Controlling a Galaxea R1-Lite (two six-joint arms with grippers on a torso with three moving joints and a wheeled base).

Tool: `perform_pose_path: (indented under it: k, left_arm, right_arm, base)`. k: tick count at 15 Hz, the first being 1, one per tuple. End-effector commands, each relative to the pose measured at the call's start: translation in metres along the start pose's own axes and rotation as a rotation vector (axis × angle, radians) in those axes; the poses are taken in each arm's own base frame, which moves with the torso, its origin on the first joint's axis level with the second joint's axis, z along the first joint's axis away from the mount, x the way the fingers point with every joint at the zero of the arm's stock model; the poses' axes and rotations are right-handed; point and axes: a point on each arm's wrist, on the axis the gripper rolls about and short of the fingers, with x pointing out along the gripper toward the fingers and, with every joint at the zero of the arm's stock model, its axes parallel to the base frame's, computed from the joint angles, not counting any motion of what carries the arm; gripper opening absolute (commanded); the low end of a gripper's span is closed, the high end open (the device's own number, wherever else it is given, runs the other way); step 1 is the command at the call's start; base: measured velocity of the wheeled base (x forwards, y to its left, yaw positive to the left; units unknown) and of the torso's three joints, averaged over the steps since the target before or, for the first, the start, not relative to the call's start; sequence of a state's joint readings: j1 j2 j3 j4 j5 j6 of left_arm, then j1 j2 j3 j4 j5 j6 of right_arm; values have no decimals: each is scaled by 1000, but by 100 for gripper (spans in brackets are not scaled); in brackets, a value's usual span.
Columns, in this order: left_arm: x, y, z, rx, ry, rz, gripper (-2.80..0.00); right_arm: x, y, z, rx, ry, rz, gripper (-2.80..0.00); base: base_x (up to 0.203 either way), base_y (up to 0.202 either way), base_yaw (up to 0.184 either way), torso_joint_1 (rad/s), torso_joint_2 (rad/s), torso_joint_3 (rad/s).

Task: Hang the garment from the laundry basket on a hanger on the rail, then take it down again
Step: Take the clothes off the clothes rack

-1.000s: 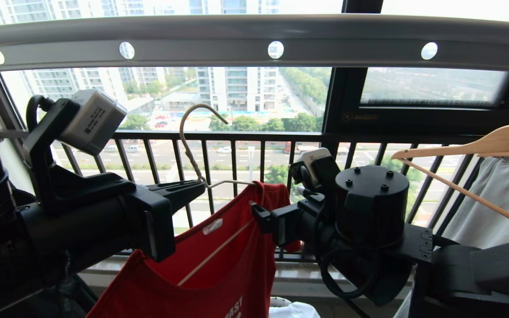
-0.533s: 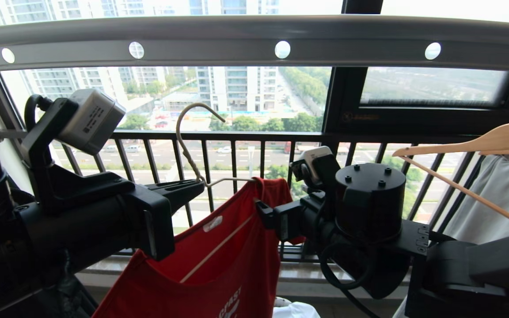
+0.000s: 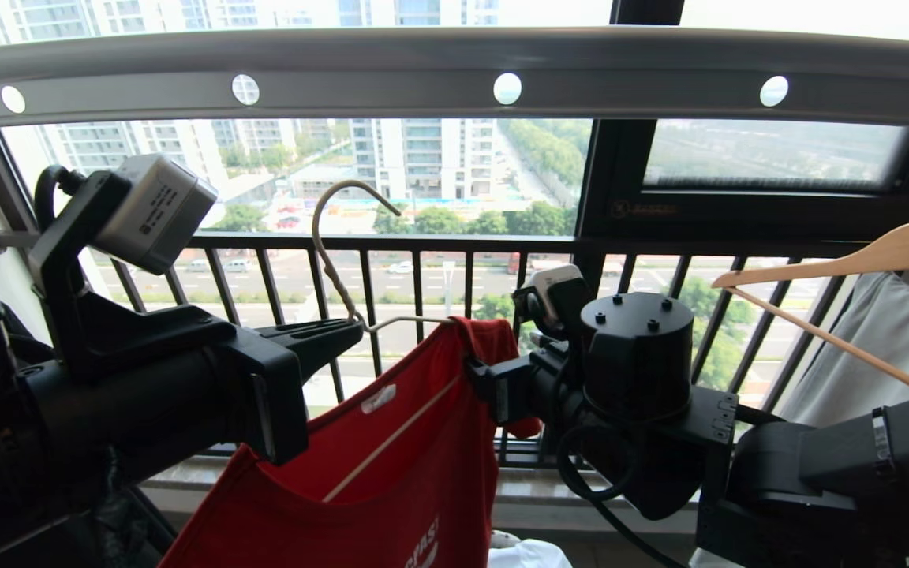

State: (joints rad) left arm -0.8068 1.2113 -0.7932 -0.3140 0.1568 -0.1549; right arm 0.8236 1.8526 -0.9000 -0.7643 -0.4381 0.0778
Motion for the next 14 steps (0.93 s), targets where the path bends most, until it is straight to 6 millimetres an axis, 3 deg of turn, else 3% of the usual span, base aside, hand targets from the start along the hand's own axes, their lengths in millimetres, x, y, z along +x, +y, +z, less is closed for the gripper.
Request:
perform_pose_path:
  k: [1,7,14]
  left_arm:
    - [0,0,0,-2,-1,-1,-280]
    - [3,0,-2,1,9,9,-280]
    - [15,2,-9,10,42,67,-280]
  right_arm:
    - [0,0,0,3,-5,-2,-280]
    - [-7,-3,11,21,-50,-1,-280]
    - [-9,-3,7,9,-39,8,-280]
  base:
    - [0,0,0,0,0,0]
    - [0,0,0,0,0,0]
    - [0,0,0,0,0,0]
